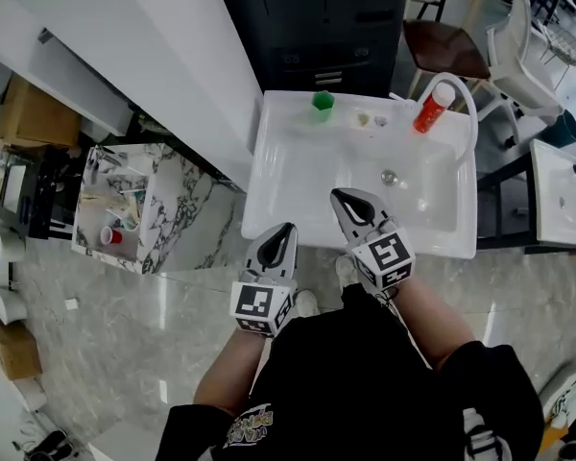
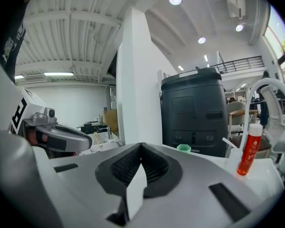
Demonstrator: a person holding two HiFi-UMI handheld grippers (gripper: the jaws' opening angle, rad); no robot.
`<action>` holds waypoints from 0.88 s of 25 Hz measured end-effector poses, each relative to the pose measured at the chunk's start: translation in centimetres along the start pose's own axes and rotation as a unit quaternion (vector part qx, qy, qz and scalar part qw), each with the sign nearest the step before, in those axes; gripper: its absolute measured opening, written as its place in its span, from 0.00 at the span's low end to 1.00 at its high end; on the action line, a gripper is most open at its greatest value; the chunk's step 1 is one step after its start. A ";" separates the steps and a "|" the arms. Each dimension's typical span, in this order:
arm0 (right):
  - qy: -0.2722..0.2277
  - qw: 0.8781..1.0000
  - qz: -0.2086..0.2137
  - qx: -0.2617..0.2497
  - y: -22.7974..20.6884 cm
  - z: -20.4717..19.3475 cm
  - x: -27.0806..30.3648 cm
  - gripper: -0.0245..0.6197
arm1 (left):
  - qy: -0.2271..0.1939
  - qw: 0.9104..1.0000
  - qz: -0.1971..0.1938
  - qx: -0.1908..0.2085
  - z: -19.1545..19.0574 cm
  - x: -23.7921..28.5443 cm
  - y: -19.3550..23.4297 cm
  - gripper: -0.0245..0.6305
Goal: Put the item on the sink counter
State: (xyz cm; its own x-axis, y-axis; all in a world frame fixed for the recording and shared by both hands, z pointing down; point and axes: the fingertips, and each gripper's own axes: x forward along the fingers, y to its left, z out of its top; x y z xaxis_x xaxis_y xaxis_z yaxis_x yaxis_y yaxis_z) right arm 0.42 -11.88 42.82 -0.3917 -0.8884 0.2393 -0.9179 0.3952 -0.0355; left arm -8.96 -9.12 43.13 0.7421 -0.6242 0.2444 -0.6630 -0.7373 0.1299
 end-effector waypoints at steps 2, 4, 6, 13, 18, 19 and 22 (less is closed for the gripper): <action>-0.001 1.000 -0.018 0.006 0.7 -0.1 -1.0 0.12 | 0.001 1.000 -0.014 0.002 -0.2 -0.7 -0.1 0.07; -0.001 0.999 -0.035 0.011 1.4 -0.4 -2.0 0.12 | 0.002 1.000 -0.029 0.005 -0.5 -1.4 -0.4 0.07; -0.003 0.999 -0.050 0.015 2.0 -0.7 -3.1 0.12 | 0.004 0.999 -0.044 0.008 -0.8 -2.0 -0.8 0.07; -0.007 0.995 -0.097 0.022 4.4 -1.6 -7.0 0.12 | 0.005 0.995 -0.097 0.025 -1.7 -4.1 -3.0 0.07; -0.005 0.993 -0.112 0.023 5.8 -2.1 -8.7 0.12 | 0.003 0.993 -0.113 0.030 -1.9 -5.3 -3.7 0.07; -0.004 0.993 -0.114 0.023 6.0 -2.1 -8.8 0.12 | 0.003 0.993 -0.115 0.031 -1.9 -5.4 -3.8 0.07; 0.000 0.993 -0.114 0.022 6.6 -2.4 -9.3 0.12 | 0.003 0.992 -0.119 0.030 -2.2 -5.7 -3.8 0.07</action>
State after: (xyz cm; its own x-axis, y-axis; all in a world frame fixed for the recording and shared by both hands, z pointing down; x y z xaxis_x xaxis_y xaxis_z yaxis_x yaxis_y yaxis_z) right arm -1.90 -0.47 42.74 -0.1733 -0.9535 0.2465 -0.9847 0.1729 -0.0235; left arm -10.83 -2.19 43.31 0.8757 -0.4296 0.2203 -0.4624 -0.8776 0.1267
